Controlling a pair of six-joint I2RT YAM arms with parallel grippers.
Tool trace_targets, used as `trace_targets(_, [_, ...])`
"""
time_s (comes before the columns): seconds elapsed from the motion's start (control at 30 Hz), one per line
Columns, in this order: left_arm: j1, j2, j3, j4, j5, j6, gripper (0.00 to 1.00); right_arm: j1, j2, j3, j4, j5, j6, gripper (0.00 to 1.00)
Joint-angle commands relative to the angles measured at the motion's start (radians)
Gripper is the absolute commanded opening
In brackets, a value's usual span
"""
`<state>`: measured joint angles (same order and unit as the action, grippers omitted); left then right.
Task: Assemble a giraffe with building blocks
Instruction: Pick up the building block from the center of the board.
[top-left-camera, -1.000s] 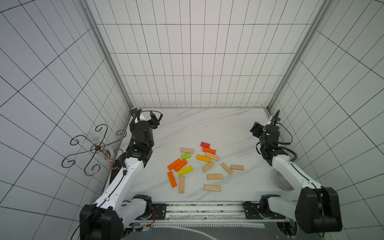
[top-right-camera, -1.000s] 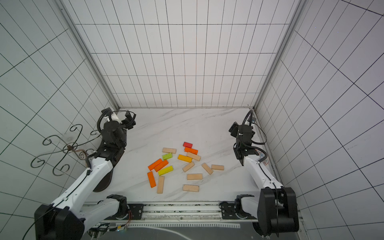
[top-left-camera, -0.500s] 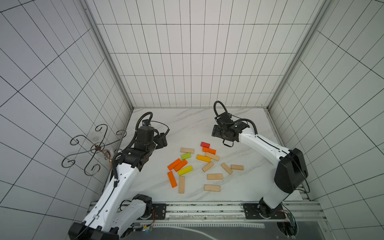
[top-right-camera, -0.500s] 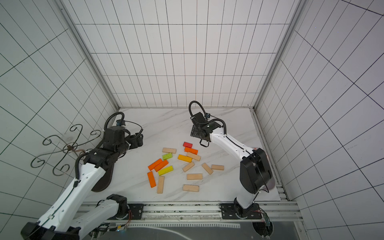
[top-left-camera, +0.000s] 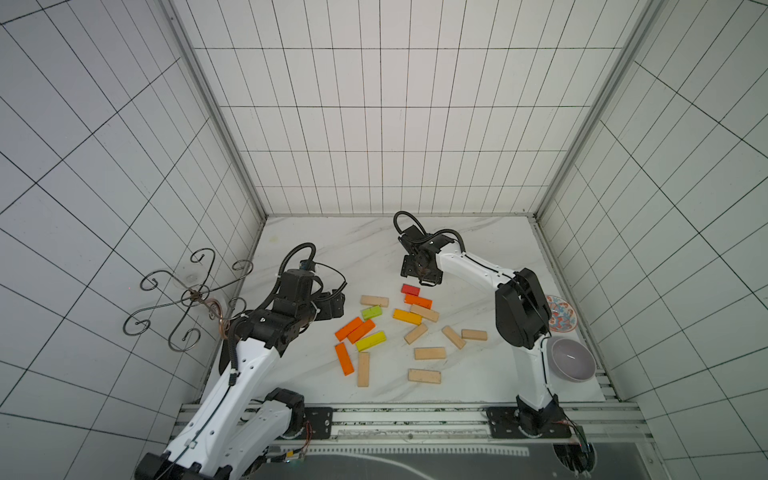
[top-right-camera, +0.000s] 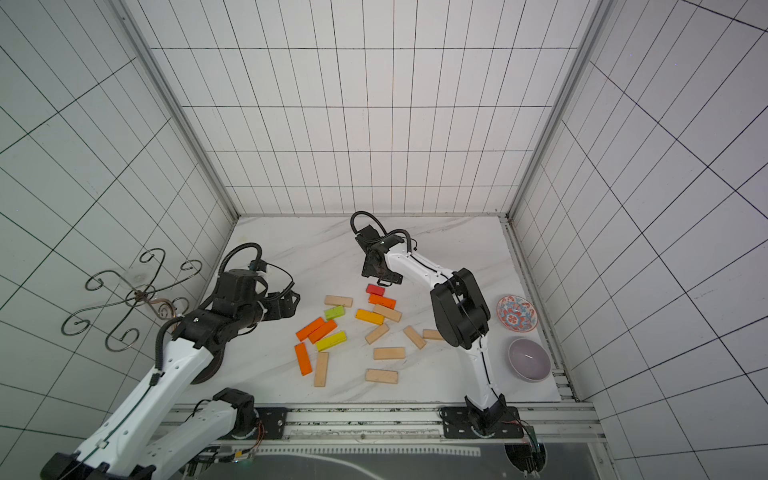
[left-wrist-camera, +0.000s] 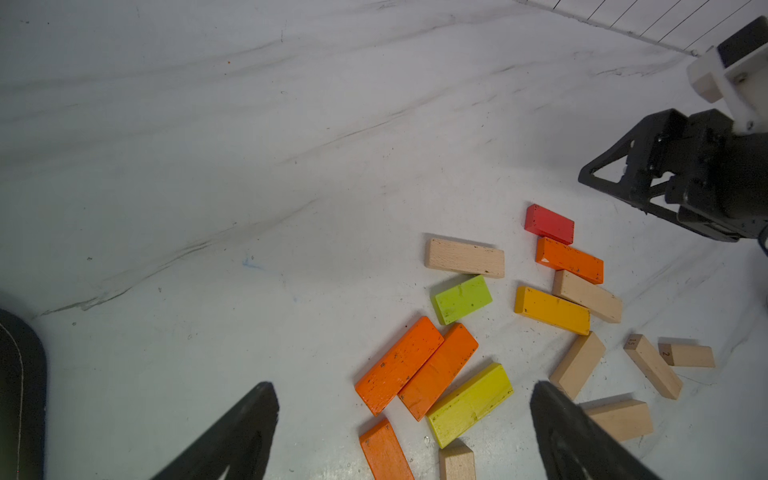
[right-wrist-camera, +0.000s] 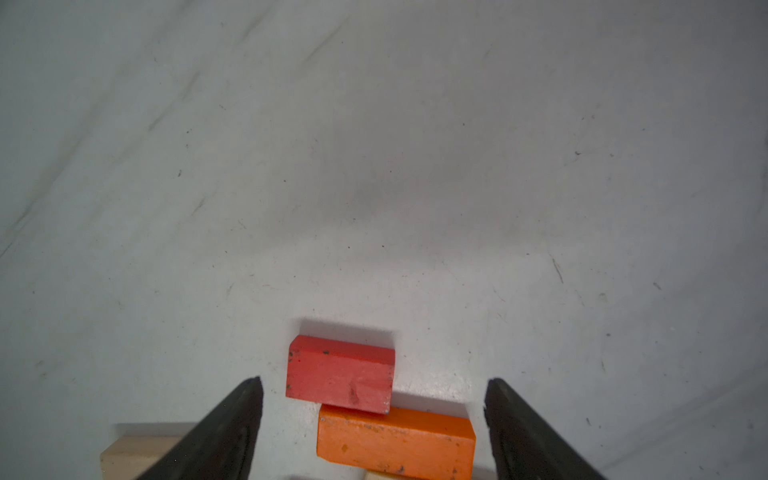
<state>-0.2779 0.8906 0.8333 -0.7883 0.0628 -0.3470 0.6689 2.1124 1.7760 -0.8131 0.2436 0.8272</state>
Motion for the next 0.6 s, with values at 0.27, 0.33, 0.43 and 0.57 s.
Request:
trace_targets(0.27, [-0.003,-0.01,-0.03,0.038,0.037,0.007,0.95,0.028,0.103,0.154,-0.056,-0.033,0.01,0.84])
trace_targets(0.33, [-0.003,-0.011,-0.035,0.042,0.037,0.007,0.95,0.028,0.121,0.164,-0.051,-0.044,0.004,0.84])
trace_targets(0.43, [-0.004,-0.012,-0.038,0.047,0.036,0.006,0.95,0.028,0.146,0.183,-0.052,-0.05,0.0,0.83])
trace_targets(0.57, [-0.006,-0.01,-0.045,0.05,0.036,0.004,0.95,0.028,0.17,0.192,-0.053,-0.059,0.0,0.81])
